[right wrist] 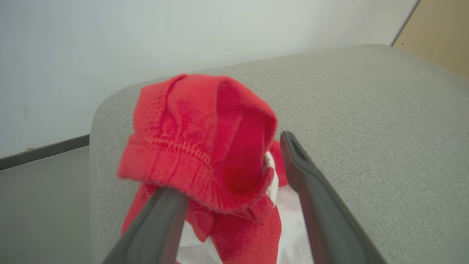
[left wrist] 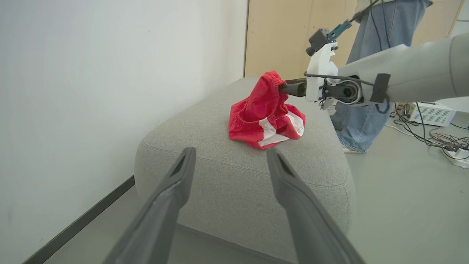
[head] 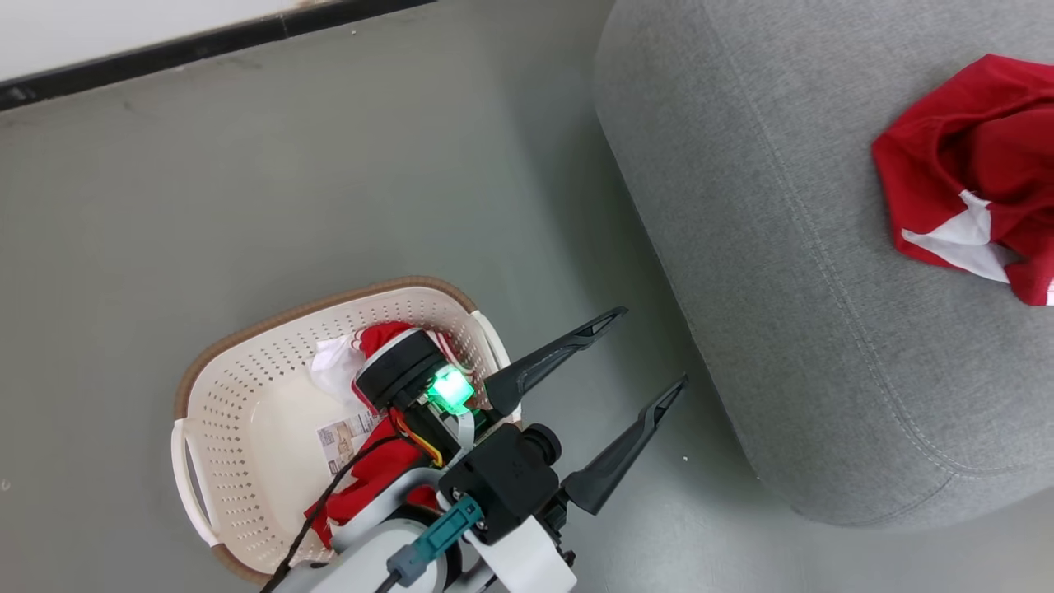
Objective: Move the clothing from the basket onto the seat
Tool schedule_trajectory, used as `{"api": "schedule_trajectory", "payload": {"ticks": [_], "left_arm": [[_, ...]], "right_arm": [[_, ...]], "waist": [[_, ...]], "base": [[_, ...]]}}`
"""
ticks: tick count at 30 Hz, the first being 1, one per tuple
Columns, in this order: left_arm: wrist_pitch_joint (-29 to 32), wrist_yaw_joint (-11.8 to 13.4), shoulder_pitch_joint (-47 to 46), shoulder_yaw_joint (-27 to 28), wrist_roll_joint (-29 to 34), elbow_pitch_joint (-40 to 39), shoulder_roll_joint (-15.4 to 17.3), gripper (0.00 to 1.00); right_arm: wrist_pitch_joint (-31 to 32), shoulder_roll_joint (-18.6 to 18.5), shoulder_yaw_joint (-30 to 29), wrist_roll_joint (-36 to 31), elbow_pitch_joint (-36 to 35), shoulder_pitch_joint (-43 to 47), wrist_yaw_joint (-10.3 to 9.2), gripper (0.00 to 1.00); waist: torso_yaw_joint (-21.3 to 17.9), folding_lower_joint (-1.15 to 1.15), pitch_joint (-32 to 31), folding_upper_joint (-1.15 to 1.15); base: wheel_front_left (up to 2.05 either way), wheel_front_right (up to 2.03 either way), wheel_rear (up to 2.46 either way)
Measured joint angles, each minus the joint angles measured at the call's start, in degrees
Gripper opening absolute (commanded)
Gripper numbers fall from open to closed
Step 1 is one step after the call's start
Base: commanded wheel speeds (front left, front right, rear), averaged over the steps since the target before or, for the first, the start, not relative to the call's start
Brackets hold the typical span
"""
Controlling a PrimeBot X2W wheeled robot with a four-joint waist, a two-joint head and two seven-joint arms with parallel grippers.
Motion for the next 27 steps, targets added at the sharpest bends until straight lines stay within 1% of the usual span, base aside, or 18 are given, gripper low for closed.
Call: {"api": "schedule_trajectory", "payload": {"ticks": [5, 10, 19, 24, 27], "left_arm": [[-0.9, 0.1, 0.1, 1.0, -0.5, 1.4, 0.2, 1.0], [-1.4, 0.3, 0.2, 1.8, -0.9, 2.5, 0.3, 1.0], [-3.2, 1.3, 1.3, 3.2, -2.4, 4.8, 0.2, 1.0], [-4.4, 2.1, 1.9, 4.3, -2.9, 6.5, 0.1, 1.0], [-5.0, 3.1, 2.0, 5.2, -3.1, 7.4, 0.0, 1.0]], "right_arm": [[-0.7, 0.3, 0.9, 0.4, -1.6, 1.6, 0.0, 1.0], [-0.8, -0.4, 1.5, 0.5, -3.3, 2.4, 0.0, 1.0], [-1.3, -4.5, 2.3, 1.2, -8.1, 3.6, 0.0, 1.0], [-1.7, -4.5, 4.6, 0.4, -11.3, 3.5, 0.0, 1.0], [-1.7, -3.8, 5.9, 0.3, -13.8, 3.5, 0.0, 1.0]], "waist": [[-0.8, 0.0, -1.2, 0.0], [-1.4, 0.0, -2.3, 0.0], [-2.4, 0.0, -4.8, 0.0], [-2.5, 0.0, -6.2, 0.0], [-2.2, 0.0, -7.1, 0.0]], "base": [[0.0, 0.0, 0.0], [0.0, 0.0, 0.0], [0.0, 0.0, 0.0], [0.0, 0.0, 0.0], [0.0, 0.0, 0.0]]}}
